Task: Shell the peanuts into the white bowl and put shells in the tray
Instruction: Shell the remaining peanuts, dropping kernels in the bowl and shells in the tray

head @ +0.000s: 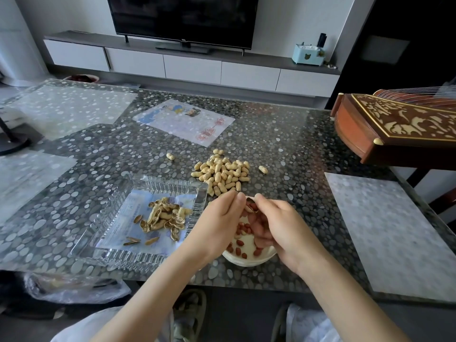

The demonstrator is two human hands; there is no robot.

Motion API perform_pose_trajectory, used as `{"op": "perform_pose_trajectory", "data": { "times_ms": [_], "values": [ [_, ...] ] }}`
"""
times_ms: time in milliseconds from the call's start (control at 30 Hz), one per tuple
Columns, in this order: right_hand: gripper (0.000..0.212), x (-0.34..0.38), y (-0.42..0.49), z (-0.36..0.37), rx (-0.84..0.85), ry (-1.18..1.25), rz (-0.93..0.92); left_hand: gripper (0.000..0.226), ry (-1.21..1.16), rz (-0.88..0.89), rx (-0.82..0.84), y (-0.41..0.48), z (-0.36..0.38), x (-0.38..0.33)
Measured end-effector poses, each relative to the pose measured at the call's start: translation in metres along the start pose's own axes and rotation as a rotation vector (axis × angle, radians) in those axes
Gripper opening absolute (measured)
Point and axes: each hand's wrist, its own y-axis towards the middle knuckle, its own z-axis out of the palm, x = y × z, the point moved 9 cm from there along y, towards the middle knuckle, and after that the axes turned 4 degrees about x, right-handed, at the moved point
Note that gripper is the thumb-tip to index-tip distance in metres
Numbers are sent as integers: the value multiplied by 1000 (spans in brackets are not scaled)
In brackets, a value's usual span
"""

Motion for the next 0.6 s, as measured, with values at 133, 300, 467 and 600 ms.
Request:
{"op": "perform_pose_trajectory", "data": {
  "times_ms": [133, 300, 467, 600],
  "values": [
    [47, -10, 3, 1, 97, 210, 127, 44, -62, -45, 12, 2, 1, 3],
    [51, 11, 7, -30, -60, -438, -74, 40, 442, 16, -38, 4, -6, -7],
    [53, 28, 3, -32, -104, -745, -349, 42, 667, 86, -91, 5, -14, -11],
    [47, 31, 9, -34, -100, -577, -348, 40, 535, 46, -136, 5, -36, -9]
  ]
}}
